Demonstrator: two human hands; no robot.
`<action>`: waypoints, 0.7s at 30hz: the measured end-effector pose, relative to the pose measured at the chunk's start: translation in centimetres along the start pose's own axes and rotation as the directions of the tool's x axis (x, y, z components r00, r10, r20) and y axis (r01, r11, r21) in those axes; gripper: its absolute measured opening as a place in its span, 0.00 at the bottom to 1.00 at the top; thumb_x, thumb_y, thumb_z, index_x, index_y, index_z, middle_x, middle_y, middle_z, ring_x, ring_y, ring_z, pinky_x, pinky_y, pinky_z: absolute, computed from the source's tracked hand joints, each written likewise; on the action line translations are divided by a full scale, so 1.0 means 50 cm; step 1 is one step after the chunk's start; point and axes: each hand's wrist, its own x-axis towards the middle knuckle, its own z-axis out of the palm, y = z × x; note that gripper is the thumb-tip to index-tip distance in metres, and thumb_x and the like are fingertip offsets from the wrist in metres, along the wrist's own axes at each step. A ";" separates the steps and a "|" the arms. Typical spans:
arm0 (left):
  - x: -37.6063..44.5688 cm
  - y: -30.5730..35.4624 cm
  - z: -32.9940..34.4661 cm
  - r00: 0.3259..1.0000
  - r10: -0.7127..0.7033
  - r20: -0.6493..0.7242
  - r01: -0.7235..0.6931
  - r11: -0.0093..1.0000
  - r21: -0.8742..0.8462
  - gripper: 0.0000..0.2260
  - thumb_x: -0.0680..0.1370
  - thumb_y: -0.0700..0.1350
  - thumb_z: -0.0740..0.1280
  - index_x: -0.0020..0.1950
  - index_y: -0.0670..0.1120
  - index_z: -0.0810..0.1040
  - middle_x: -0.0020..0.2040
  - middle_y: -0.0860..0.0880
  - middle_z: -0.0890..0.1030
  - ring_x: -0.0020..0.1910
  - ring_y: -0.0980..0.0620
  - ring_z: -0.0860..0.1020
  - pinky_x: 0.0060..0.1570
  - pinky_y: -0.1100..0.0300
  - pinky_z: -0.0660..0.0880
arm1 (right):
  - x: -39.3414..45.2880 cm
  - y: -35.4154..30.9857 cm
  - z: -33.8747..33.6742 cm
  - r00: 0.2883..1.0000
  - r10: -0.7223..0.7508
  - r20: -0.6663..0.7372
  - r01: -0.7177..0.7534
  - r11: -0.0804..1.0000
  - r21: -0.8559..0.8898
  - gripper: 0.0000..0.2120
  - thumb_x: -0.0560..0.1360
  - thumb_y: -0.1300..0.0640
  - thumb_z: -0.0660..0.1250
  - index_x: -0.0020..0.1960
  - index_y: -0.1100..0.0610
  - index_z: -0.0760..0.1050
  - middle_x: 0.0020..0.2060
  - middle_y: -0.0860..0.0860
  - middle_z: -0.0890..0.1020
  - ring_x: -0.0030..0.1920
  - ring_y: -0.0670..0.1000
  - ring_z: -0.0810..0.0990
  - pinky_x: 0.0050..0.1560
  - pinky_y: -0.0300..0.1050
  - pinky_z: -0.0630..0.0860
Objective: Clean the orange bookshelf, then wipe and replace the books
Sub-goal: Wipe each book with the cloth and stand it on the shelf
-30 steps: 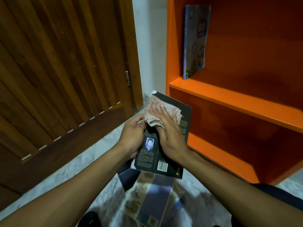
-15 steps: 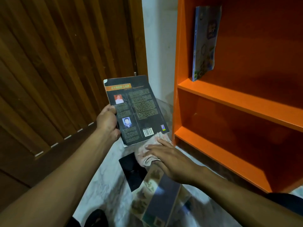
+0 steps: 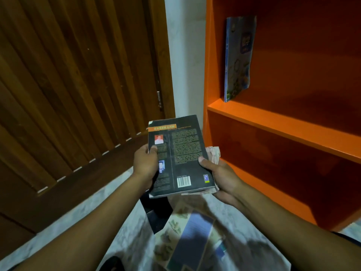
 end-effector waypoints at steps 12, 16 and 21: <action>-0.048 0.012 0.071 0.987 0.148 0.065 -0.146 0.989 -0.037 0.33 0.78 0.46 0.69 0.78 0.59 0.55 0.67 0.47 0.76 0.58 0.44 0.80 0.57 0.42 0.80 | -0.027 0.075 0.031 0.802 -0.527 0.281 0.462 0.252 -0.850 0.20 0.81 0.55 0.64 0.72 0.45 0.66 0.63 0.41 0.79 0.59 0.38 0.77 0.57 0.29 0.72; -0.028 0.013 0.046 0.991 0.102 -0.087 -0.114 0.983 -0.144 0.19 0.78 0.32 0.63 0.65 0.50 0.70 0.57 0.46 0.82 0.54 0.47 0.82 0.56 0.45 0.79 | -0.033 0.065 0.033 0.790 -0.503 0.350 0.514 0.235 -0.825 0.19 0.82 0.58 0.60 0.71 0.46 0.70 0.65 0.41 0.78 0.63 0.37 0.75 0.62 0.33 0.72; -0.037 0.028 0.018 0.991 0.128 0.029 -0.123 0.984 -0.129 0.23 0.82 0.34 0.61 0.73 0.55 0.65 0.63 0.47 0.79 0.60 0.49 0.80 0.56 0.48 0.79 | 0.029 0.026 0.018 0.889 -0.452 -0.071 0.361 0.788 -0.499 0.12 0.83 0.51 0.59 0.62 0.52 0.77 0.53 0.51 0.84 0.53 0.46 0.84 0.56 0.47 0.81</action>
